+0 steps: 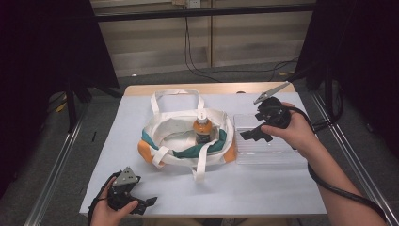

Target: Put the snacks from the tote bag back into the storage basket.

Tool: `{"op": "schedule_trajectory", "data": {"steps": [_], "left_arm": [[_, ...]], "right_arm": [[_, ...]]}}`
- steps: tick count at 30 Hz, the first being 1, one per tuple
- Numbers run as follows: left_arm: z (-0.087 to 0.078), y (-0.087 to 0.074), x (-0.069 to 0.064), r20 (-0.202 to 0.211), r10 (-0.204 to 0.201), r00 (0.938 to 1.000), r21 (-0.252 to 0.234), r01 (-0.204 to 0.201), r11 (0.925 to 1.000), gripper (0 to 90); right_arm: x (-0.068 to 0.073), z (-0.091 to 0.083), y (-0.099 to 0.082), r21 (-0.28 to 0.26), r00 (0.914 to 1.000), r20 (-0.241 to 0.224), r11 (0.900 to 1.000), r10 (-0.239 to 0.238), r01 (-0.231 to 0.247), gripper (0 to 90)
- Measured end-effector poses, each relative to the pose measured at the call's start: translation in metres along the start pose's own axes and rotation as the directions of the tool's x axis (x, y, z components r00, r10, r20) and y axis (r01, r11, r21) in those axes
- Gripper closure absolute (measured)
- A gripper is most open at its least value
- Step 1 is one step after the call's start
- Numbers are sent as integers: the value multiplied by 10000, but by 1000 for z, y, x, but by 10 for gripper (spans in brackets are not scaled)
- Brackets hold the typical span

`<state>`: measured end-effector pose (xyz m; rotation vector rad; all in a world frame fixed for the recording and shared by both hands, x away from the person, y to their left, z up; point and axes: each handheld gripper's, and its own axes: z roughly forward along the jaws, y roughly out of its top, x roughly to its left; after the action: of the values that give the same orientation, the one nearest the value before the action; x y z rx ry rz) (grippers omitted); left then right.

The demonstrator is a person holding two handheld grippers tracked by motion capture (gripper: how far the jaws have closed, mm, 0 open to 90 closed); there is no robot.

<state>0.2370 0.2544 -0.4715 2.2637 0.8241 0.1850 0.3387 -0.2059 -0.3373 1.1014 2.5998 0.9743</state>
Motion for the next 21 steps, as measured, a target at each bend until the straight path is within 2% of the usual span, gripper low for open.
{"op": "schedule_trajectory", "data": {"steps": [1,7,21], "left_arm": [[0,0,0,10,-8,10000,-2,8,10000,14],[-1,0,0,-5,-22,10000,-47,22,10000,14],[-2,0,0,13,-106,9999,-176,106,9998,14]], "right_arm": [[0,2,2,145,9999,114,9999,-70,68,46],[1,6,10,331,9997,142,9993,-190,186,46],[10,24,30,623,9984,-95,9965,-551,555,46]]}}
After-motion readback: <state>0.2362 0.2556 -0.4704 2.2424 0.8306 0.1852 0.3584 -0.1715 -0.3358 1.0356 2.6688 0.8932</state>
